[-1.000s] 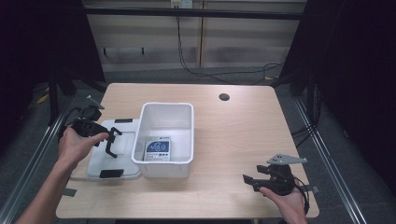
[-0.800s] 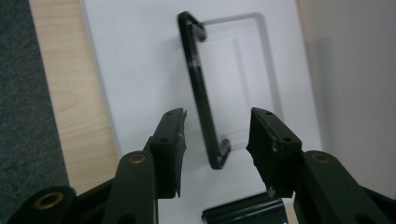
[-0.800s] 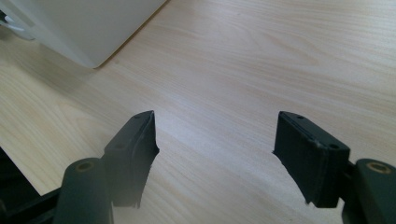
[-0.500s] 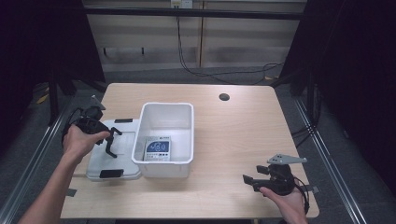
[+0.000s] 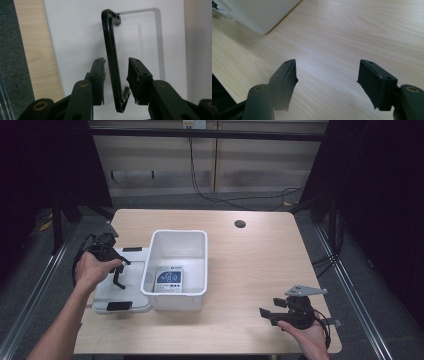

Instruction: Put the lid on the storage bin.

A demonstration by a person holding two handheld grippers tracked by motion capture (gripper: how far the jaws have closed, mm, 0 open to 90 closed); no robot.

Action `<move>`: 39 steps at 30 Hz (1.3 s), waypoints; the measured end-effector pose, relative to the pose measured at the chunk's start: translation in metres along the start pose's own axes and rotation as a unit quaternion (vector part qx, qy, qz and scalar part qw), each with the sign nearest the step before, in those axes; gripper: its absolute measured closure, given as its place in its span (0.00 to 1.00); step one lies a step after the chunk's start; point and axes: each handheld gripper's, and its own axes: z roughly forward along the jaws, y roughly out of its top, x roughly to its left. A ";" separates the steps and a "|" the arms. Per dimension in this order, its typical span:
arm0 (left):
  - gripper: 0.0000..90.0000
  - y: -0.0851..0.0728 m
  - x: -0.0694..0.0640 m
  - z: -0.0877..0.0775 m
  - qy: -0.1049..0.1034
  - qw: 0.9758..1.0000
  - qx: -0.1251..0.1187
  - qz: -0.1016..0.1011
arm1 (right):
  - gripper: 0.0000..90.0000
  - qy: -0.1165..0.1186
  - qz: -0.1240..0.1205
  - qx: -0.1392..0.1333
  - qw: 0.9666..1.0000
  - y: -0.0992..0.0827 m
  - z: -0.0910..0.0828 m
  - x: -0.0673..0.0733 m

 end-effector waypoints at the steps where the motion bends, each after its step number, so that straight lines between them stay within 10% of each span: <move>1: 0.74 0.001 0.000 0.001 0.004 1.000 0.004 0.002 | 0.34 -0.001 0.000 0.000 1.000 0.000 0.000 0.000; 39: 0.92 0.008 -0.018 0.012 0.015 0.999 0.026 -0.016 | 0.22 -0.011 0.002 0.002 1.000 0.001 0.000 0.000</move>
